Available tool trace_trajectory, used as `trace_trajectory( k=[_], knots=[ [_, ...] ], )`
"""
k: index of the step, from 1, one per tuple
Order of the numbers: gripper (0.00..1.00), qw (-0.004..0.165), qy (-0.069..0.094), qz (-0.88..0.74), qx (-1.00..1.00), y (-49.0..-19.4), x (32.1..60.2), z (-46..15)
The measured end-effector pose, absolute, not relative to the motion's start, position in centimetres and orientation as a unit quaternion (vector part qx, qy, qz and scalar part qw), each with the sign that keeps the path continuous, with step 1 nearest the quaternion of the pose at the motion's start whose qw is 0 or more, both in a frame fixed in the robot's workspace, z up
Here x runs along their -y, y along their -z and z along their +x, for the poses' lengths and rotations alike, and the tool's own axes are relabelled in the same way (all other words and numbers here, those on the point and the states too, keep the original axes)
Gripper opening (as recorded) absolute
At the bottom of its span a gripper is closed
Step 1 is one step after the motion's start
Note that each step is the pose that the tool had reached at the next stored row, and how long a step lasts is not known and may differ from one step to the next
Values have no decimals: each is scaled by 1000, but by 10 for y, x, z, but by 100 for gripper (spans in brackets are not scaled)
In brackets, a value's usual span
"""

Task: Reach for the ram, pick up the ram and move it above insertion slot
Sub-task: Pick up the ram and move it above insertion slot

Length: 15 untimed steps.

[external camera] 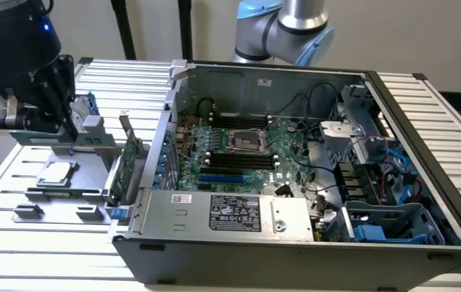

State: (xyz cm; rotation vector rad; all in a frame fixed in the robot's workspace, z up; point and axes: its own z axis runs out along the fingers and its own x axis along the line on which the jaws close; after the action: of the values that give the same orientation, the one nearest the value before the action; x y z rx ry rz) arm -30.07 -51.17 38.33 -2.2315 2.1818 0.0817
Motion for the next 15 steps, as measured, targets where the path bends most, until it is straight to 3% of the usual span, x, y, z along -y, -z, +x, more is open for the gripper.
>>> trace_trajectory(
  k=[7, 15],
  knots=[
    [13, 11, -27, -715, -699, -403, 512, -269],
    [13, 12, -28, -715, -699, -405, 512, -233]
  ],
)
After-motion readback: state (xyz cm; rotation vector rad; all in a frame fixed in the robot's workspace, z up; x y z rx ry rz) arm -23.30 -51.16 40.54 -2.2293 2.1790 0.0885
